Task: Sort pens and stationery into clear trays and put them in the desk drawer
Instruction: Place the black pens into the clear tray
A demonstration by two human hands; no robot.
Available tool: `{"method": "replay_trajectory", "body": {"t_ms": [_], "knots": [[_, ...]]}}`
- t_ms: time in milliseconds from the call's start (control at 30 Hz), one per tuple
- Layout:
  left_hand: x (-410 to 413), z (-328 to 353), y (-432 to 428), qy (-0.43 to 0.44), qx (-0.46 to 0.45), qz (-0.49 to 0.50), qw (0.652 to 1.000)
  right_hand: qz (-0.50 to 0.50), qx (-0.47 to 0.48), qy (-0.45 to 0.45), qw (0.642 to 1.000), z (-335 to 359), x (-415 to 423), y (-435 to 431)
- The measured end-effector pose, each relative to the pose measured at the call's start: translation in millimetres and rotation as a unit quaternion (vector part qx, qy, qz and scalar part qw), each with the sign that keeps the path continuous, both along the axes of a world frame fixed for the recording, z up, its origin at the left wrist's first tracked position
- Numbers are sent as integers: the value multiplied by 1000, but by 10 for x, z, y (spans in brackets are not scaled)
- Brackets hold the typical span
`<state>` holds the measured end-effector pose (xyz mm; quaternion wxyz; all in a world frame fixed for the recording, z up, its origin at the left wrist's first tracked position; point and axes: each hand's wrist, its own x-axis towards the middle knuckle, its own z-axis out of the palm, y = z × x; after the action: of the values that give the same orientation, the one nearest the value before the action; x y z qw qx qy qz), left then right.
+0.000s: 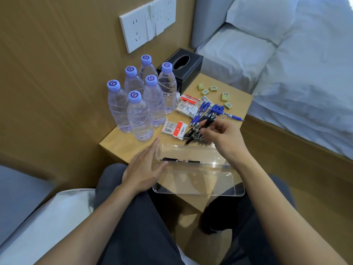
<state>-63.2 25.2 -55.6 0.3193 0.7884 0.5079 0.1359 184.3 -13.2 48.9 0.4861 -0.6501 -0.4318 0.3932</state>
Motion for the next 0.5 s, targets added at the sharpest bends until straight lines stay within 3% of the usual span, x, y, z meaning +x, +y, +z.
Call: {"method": "replay_trajectory", "body": {"t_ms": [133,267,400,500], "knots": [[3,7,-2,-1,-2,2,1000,16,40,-159,986,-85,-37,64],[0,0,-6,-3,-2,0,1000,180,-7,-413,893,-321,-158,233],[8,6,-8,-3,-2,4,1000,257,-70,-473,840,-519,-344,364],[9,13,-8,-6,3,6,1000,258,-88,-467,841,-599,-460,389]]}}
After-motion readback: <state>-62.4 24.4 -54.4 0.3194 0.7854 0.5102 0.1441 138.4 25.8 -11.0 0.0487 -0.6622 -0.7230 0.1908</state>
